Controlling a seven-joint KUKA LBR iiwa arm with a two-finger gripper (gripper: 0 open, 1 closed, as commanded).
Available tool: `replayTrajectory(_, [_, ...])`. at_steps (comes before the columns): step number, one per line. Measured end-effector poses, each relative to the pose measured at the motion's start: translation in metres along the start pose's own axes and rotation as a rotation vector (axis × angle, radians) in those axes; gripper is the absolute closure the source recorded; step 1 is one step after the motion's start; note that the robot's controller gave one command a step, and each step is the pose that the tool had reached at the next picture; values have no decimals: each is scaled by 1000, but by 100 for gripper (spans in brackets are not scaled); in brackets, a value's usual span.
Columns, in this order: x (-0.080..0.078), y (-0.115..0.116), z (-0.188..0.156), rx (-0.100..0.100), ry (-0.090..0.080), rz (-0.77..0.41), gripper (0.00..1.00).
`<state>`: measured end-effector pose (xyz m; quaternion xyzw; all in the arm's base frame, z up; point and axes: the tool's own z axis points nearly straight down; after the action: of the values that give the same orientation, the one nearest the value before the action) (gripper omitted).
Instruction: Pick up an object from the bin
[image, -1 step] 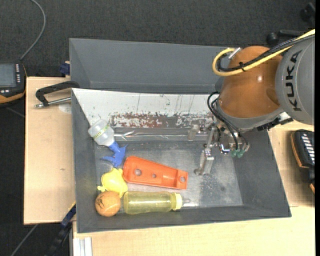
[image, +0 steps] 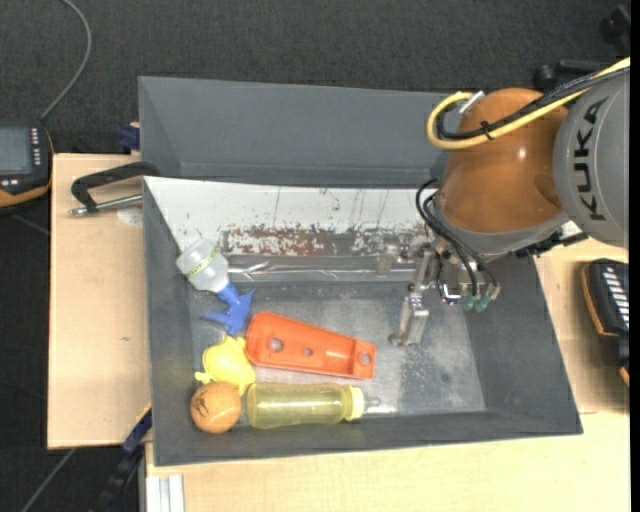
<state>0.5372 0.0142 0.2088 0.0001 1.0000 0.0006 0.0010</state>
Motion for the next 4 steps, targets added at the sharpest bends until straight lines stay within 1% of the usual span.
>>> replayTrajectory(1, [10,26,48,0,-3,12,0])
replayTrajectory(2, [18,65,80,0,5,-89,0])
replayTrajectory(3, [31,79,90,-2,-3,-14,100])
replayTrajectory(4, [31,79,90,-2,-3,-13,0])
